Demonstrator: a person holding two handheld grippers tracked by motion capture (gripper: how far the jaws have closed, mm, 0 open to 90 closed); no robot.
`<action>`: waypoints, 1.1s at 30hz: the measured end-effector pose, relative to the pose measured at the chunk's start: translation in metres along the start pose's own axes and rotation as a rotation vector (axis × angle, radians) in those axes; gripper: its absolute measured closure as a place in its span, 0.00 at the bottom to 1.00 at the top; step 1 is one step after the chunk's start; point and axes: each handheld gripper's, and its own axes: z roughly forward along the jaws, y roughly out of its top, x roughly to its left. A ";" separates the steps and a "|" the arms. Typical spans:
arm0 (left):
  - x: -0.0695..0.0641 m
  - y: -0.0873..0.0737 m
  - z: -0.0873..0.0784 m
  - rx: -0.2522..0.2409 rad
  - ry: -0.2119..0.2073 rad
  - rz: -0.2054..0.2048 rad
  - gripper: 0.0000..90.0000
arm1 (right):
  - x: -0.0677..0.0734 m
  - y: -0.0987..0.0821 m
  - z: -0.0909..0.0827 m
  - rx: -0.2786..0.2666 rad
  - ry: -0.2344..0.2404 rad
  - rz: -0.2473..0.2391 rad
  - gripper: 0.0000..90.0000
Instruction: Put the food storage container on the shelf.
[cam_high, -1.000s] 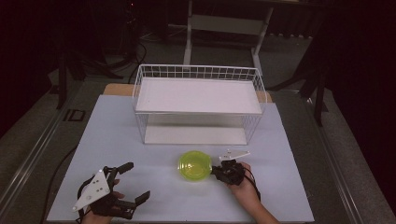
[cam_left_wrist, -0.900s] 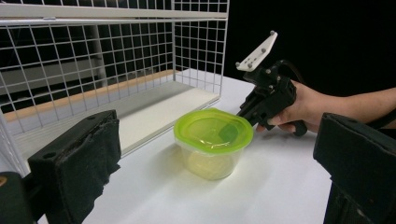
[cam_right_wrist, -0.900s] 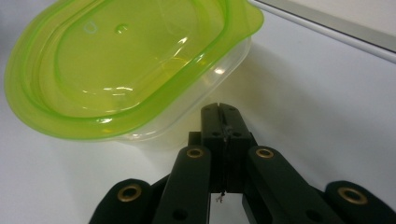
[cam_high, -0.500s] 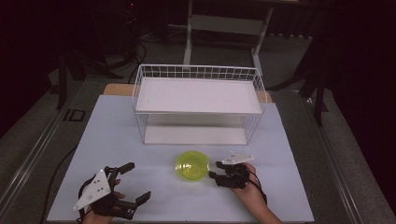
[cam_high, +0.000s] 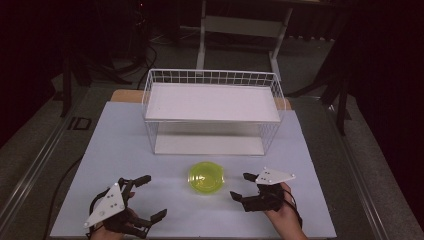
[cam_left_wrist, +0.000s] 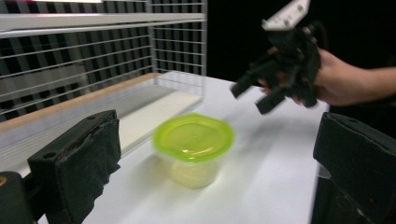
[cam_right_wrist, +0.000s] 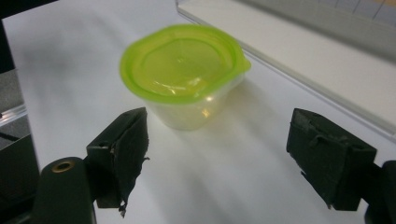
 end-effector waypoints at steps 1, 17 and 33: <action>-0.002 0.001 0.002 0.005 -0.011 0.017 0.02 | 0.002 0.002 -0.003 0.003 -0.003 -0.009 0.24; 0.012 0.033 0.023 0.068 -0.042 -0.119 0.02 | 0.011 0.034 -0.031 -0.075 -0.059 -0.001 0.19; 0.027 0.038 0.068 0.165 0.029 -0.231 0.05 | -0.006 0.049 -0.001 -0.023 0.023 0.183 0.18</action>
